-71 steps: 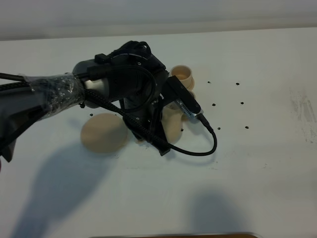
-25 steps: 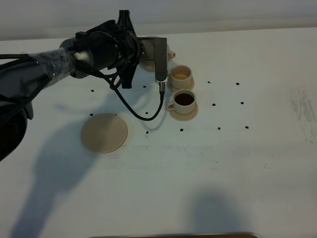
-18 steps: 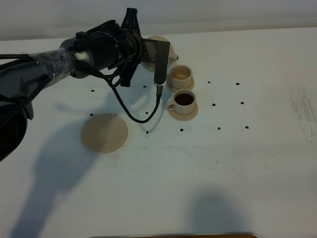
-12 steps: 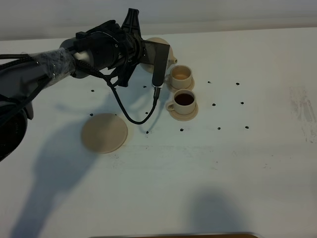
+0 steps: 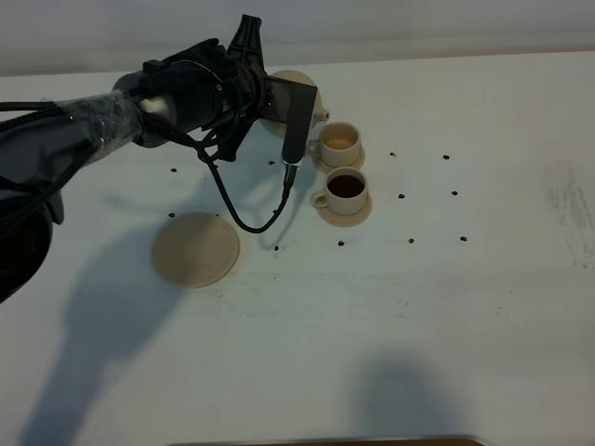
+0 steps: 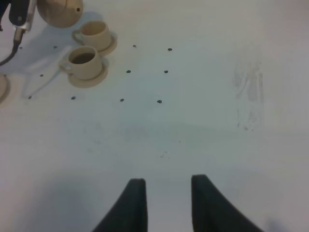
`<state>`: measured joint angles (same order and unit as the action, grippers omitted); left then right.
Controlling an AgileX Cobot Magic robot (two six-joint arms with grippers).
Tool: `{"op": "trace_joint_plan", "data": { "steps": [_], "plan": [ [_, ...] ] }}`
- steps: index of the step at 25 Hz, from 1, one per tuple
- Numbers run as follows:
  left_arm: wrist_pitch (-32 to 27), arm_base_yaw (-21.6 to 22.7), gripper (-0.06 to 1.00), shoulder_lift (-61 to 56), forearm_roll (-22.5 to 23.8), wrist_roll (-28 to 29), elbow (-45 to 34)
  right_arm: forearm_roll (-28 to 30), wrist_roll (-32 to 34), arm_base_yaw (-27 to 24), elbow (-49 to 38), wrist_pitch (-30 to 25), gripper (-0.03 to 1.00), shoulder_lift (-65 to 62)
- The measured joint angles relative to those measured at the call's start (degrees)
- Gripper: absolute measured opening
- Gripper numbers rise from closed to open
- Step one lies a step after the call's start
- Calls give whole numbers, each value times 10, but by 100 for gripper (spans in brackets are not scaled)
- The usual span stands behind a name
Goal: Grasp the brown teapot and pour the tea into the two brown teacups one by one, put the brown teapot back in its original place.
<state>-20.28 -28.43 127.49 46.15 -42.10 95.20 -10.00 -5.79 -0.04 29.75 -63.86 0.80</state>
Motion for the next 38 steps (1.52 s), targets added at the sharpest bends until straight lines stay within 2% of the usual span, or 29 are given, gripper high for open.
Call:
{"op": "trace_joint_plan", "data": {
  "steps": [4, 38],
  "plan": [
    [-1, 0, 16, 18, 32, 18, 10, 0, 0, 0, 0, 0, 22, 0],
    [55, -2, 16, 42, 85, 32, 30, -1, 0, 0, 0, 0, 22, 0]
  ]
}}
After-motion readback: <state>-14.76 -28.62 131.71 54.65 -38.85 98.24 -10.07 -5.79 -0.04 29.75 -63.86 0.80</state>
